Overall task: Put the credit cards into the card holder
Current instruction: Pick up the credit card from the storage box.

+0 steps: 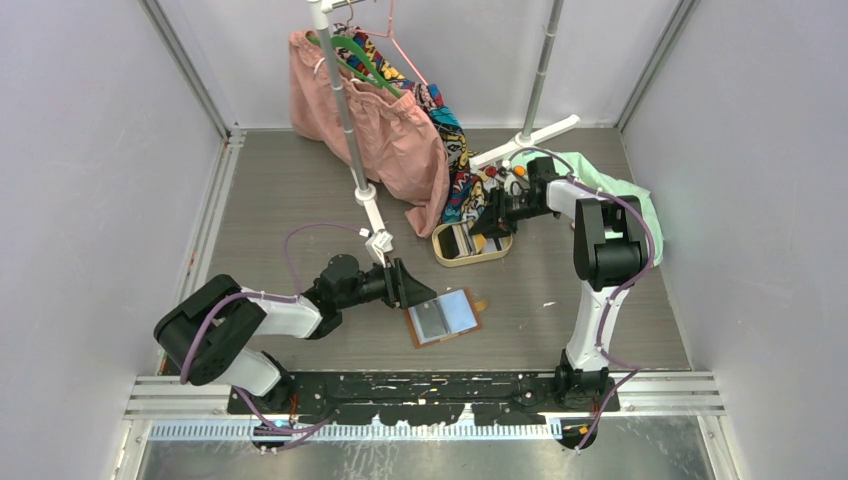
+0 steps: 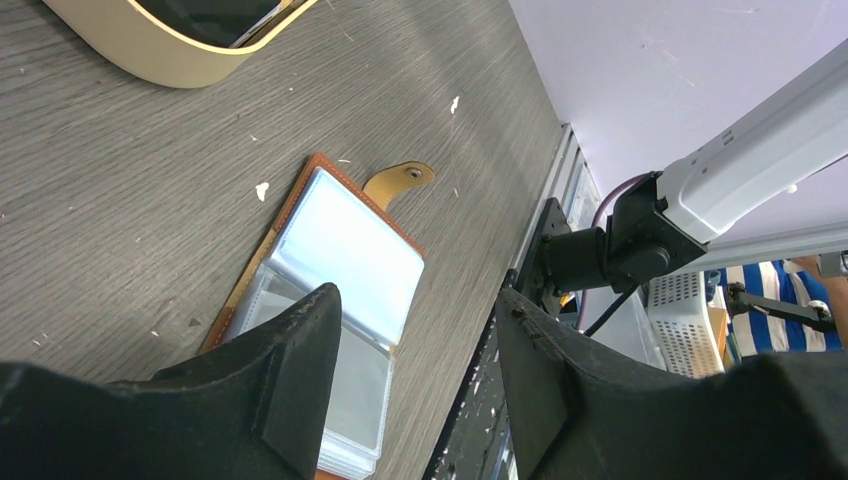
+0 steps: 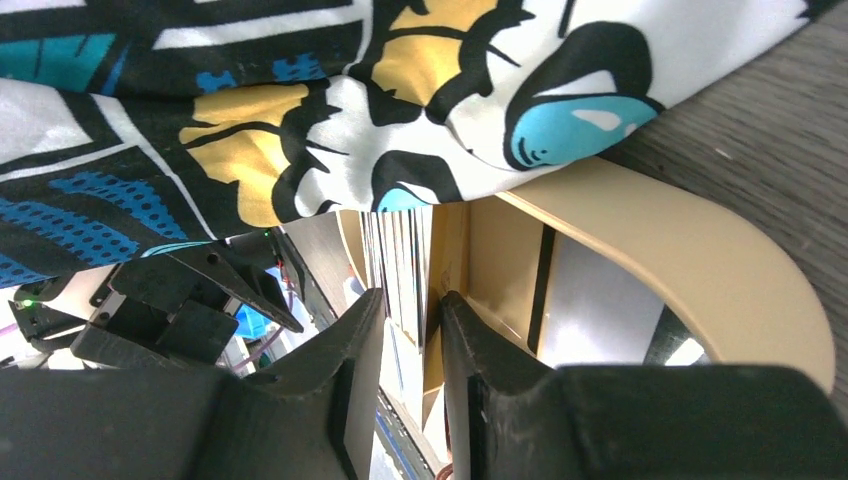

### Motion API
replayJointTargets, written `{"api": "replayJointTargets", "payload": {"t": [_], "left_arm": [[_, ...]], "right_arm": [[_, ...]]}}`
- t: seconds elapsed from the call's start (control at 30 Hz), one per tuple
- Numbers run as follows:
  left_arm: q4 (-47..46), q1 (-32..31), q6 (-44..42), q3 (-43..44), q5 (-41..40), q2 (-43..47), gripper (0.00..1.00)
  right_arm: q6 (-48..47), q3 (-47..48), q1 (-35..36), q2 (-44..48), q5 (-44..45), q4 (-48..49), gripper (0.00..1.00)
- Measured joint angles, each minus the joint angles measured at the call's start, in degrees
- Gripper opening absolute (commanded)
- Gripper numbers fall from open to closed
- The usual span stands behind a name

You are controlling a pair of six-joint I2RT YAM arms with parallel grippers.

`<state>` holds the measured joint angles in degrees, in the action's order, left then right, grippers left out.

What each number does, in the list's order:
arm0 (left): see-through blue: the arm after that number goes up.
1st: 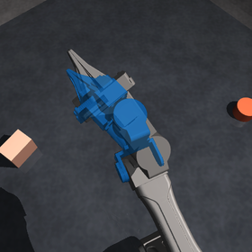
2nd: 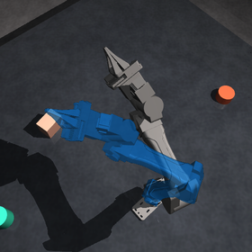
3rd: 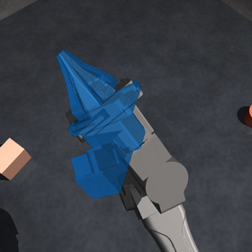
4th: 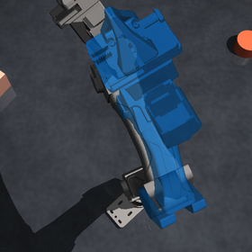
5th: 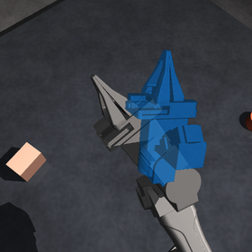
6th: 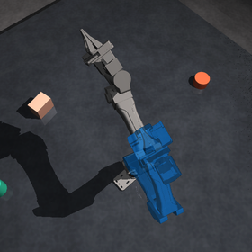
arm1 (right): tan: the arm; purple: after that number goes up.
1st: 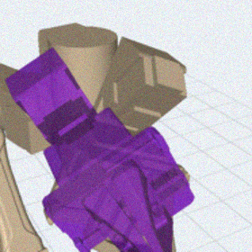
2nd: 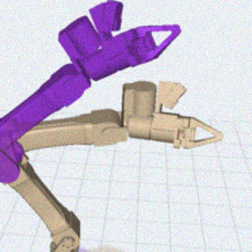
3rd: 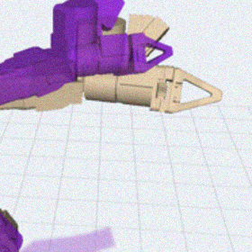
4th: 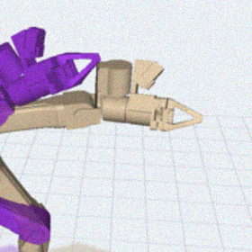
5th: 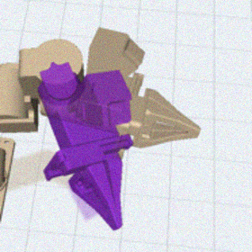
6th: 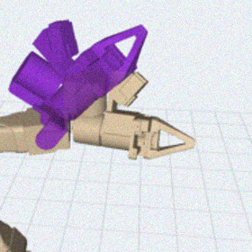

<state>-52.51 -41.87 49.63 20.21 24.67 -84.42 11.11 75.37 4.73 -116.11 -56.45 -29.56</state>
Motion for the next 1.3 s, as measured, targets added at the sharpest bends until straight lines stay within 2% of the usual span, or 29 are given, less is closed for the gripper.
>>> {"api": "replayJointTargets", "payload": {"t": [0.13,0.4,0.67,1.03,1.3], "left_arm": [[0.0,0.0,0.0,0.0,0.1,0.0,0.58],[0.1,0.0,0.1,0.0,0.1,0.2,0.58],[0.5,0.2,0.4,0.0,0.3,2.5,0.58],[-0.2,0.7,3.7,0.0,1.2,3.8,0.61],[-10.6,1.7,13.2,0.0,2.0,0.3,0.64]], "right_arm": [[-0.6,0.0,-0.3,0.0,1.4,-1.0,0.23],[-2.6,0.0,-1.4,0.3,5.7,-3.2,0.01],[-3.7,-0.1,-4.3,4.1,7.9,-4.8,0.01],[-3.7,-2.1,-7.6,8.1,4.6,-5.3,0.01],[0.3,-7.9,-7.9,15.5,-3.3,-0.8,0.01]]}}
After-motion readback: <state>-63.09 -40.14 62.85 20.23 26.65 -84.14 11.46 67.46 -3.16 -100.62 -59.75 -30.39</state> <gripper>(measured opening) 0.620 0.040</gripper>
